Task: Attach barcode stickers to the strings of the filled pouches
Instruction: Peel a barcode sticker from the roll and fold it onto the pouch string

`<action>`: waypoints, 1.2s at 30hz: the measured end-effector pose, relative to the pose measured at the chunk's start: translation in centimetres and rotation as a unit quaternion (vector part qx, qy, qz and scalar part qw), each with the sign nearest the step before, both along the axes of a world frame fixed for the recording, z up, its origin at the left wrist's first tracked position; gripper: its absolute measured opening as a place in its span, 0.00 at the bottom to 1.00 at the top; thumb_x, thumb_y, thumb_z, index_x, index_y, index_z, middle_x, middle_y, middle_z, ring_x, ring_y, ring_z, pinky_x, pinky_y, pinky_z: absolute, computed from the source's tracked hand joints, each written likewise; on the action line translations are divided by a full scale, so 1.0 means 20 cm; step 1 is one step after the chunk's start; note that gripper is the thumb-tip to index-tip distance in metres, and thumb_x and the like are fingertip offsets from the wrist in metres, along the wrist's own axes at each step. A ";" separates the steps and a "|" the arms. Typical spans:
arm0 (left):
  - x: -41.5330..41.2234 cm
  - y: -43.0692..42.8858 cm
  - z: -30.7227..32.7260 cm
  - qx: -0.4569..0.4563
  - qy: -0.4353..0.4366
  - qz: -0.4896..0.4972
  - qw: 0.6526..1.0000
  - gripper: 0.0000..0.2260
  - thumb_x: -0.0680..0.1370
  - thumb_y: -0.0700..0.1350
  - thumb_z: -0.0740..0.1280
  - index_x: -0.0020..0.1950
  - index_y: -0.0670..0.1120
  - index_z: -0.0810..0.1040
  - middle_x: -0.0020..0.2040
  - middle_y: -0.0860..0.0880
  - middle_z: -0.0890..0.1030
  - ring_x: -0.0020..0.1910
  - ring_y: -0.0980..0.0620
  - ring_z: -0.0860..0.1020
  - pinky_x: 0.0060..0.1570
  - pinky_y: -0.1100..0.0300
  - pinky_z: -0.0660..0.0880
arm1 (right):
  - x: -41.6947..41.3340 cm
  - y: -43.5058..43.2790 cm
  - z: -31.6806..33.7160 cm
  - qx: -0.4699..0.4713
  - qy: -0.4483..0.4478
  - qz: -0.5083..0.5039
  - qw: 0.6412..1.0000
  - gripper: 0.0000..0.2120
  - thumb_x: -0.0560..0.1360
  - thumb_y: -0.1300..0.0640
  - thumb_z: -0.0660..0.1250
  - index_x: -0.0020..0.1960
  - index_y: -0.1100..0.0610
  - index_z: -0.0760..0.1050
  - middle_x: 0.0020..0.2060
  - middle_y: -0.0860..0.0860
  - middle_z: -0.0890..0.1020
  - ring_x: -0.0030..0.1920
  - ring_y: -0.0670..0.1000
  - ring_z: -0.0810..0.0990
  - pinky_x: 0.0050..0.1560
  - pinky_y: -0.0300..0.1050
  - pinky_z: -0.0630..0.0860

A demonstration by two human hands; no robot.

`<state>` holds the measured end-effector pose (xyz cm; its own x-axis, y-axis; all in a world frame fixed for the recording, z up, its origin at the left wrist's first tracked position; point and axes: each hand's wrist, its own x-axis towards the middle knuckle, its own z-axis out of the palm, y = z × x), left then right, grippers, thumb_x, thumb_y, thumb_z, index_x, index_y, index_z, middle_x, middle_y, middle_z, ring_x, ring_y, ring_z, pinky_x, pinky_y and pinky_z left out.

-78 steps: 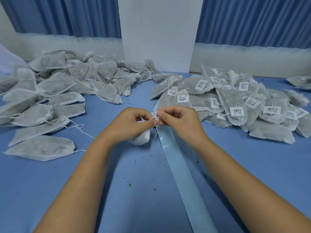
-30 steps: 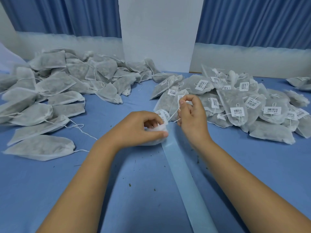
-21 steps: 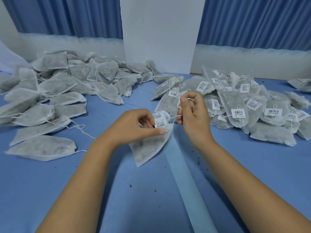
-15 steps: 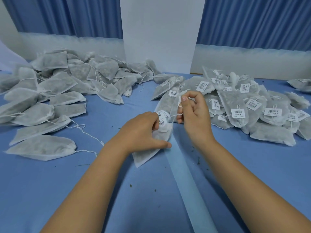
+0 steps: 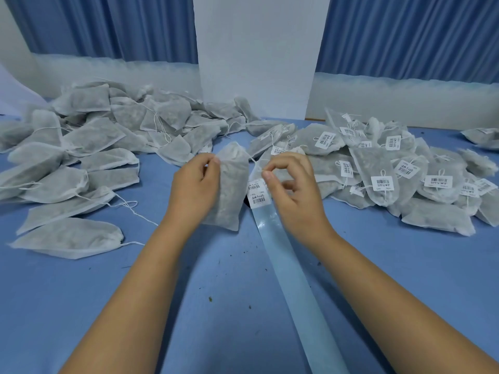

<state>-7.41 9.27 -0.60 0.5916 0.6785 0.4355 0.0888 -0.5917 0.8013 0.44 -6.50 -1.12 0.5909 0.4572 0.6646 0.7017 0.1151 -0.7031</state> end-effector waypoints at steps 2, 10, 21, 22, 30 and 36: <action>0.01 -0.01 0.00 -0.032 -0.011 0.007 0.999 0.11 0.83 0.45 0.59 0.46 0.43 0.78 0.36 0.51 0.75 0.31 0.66 0.71 0.34 0.75 0.66 | -0.02 0.01 -0.02 -0.026 -0.022 -0.001 0.999 0.08 0.77 0.60 0.67 0.47 0.47 0.76 0.55 0.44 0.72 0.60 0.47 0.72 0.53 0.41 0.74; 0.05 -0.08 0.00 -0.182 -0.032 -0.029 0.982 0.10 0.83 0.48 0.60 0.44 0.49 0.77 0.41 0.55 0.78 0.42 0.57 0.75 0.45 0.61 0.71 | -0.04 0.04 -0.09 -0.084 -0.021 -0.012 0.996 0.03 0.76 0.60 0.70 0.49 0.54 0.81 0.58 0.48 0.71 0.64 0.49 0.70 0.63 0.58 0.71; 0.00 0.03 -0.02 -0.319 0.060 -0.108 0.940 0.08 0.72 0.46 0.76 0.44 0.42 0.83 0.37 0.47 0.85 0.34 0.52 0.83 0.37 0.60 0.79 | 0.07 0.01 -0.07 -0.094 0.112 -0.044 0.988 0.08 0.76 0.60 0.68 0.51 0.49 0.77 0.55 0.47 0.75 0.53 0.40 0.74 0.55 0.42 0.74; 0.00 0.05 -0.02 -0.342 0.073 -0.097 0.932 0.08 0.72 0.46 0.76 0.45 0.42 0.83 0.38 0.46 0.85 0.34 0.50 0.83 0.40 0.58 0.79 | 0.10 0.00 -0.08 -0.125 0.131 -0.076 0.981 0.07 0.76 0.60 0.68 0.53 0.51 0.76 0.54 0.48 0.75 0.50 0.40 0.75 0.56 0.42 0.74; -0.01 0.10 -0.04 -0.534 0.117 -0.179 0.818 0.12 0.73 0.46 0.72 0.55 0.44 0.82 0.48 0.47 0.84 0.41 0.50 0.83 0.38 0.59 0.79 | 0.15 0.00 -0.15 -0.189 0.256 -0.031 0.948 0.10 0.75 0.58 0.72 0.47 0.52 0.69 0.31 0.44 0.79 0.33 0.42 0.75 0.42 0.39 0.73; 0.01 0.09 -0.07 -0.623 0.065 -0.265 0.733 0.21 0.70 0.46 0.71 0.62 0.42 0.79 0.51 0.46 0.80 0.35 0.53 0.81 0.36 0.64 0.78 | 0.16 -0.02 -0.14 -0.182 0.240 0.068 0.951 0.10 0.75 0.62 0.70 0.49 0.49 0.74 0.34 0.46 0.83 0.33 0.48 0.73 0.38 0.41 0.72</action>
<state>-7.31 11.04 -1.93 0.8977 0.1612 -0.4100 0.2342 0.6136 0.7541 3.67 -6.86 -3.99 0.7057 0.6990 0.1158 0.2852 -0.1306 -0.9495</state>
